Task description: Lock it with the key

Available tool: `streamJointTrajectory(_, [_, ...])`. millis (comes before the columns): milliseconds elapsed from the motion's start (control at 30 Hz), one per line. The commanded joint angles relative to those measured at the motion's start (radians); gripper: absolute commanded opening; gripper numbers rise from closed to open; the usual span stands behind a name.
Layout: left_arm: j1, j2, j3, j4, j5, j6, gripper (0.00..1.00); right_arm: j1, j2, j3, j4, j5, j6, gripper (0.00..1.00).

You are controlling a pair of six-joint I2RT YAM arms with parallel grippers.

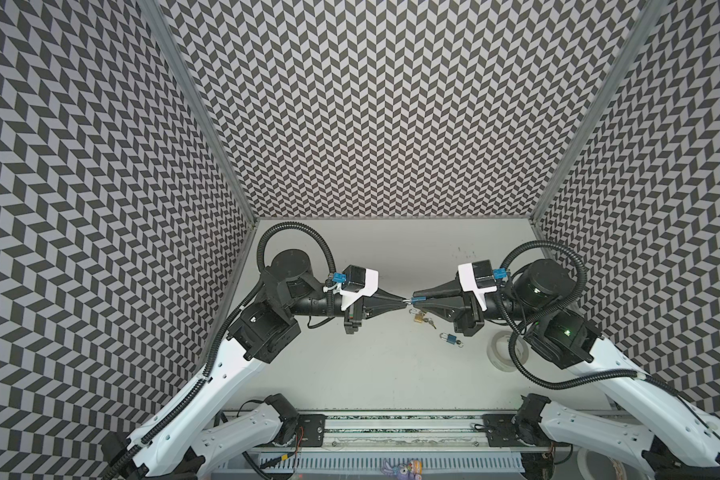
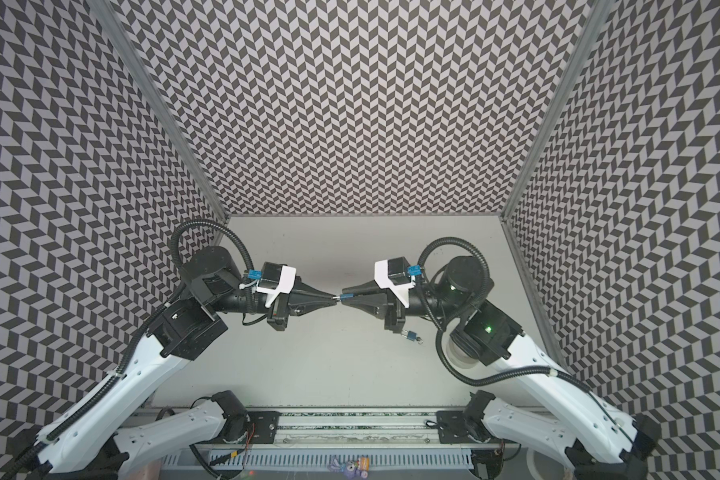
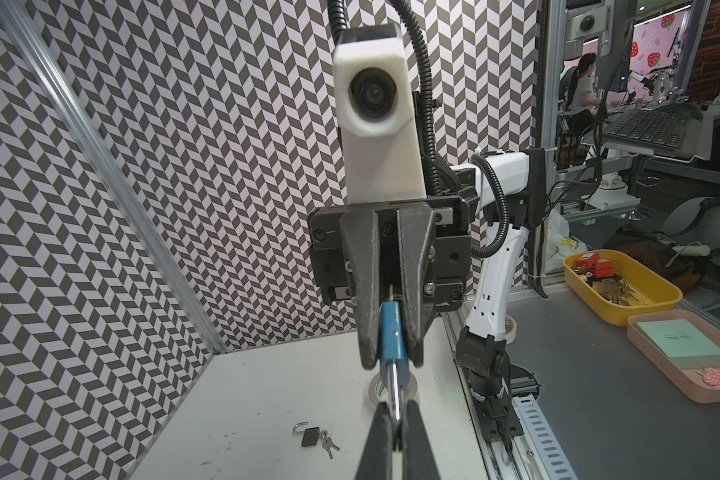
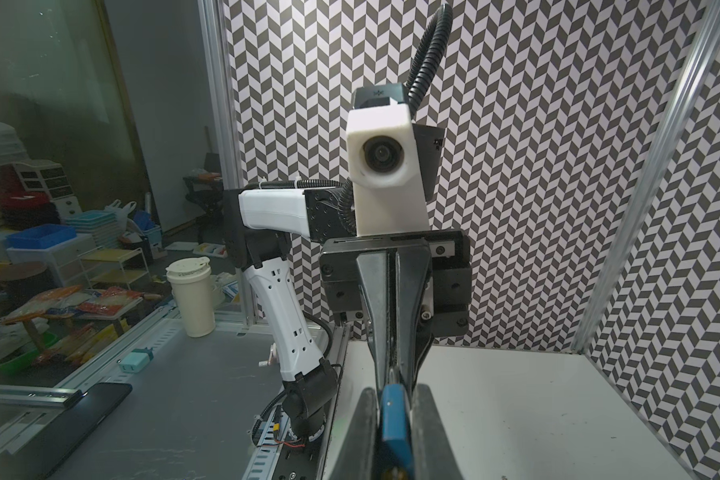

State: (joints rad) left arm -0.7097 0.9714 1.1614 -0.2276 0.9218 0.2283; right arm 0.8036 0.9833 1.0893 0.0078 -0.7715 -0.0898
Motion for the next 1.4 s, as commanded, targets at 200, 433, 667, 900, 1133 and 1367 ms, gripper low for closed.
streamJointTrajectory(200, [-0.038, 0.006, 0.0, 0.062, -0.004, -0.001, 0.0, 0.028, 0.048, -0.039, -0.005, 0.041, -0.024, 0.0])
streamJointTrajectory(433, [0.057, -0.039, 0.002, 0.036, 0.01, -0.008, 0.0, 0.0, 0.007, -0.021, -0.013, 0.031, -0.005, 0.0])
streamJointTrajectory(667, [0.069, -0.041, 0.032, -0.088, -0.044, 0.066, 0.0, -0.015, -0.069, -0.012, 0.031, 0.096, 0.068, 0.69])
streamJointTrajectory(900, [0.085, -0.045, 0.053, -0.144, -0.048, 0.099, 0.0, -0.053, -0.099, -0.003, -0.05, 0.13, 0.091, 0.57])
streamJointTrajectory(1133, [0.085, -0.038, 0.057, -0.14, -0.035, 0.1, 0.0, -0.052, -0.058, 0.033, -0.094, 0.076, 0.079, 0.44])
streamJointTrajectory(1367, [0.085, -0.036, 0.054, -0.139, -0.032, 0.098, 0.0, -0.052, -0.041, 0.034, -0.089, 0.052, 0.08, 0.36])
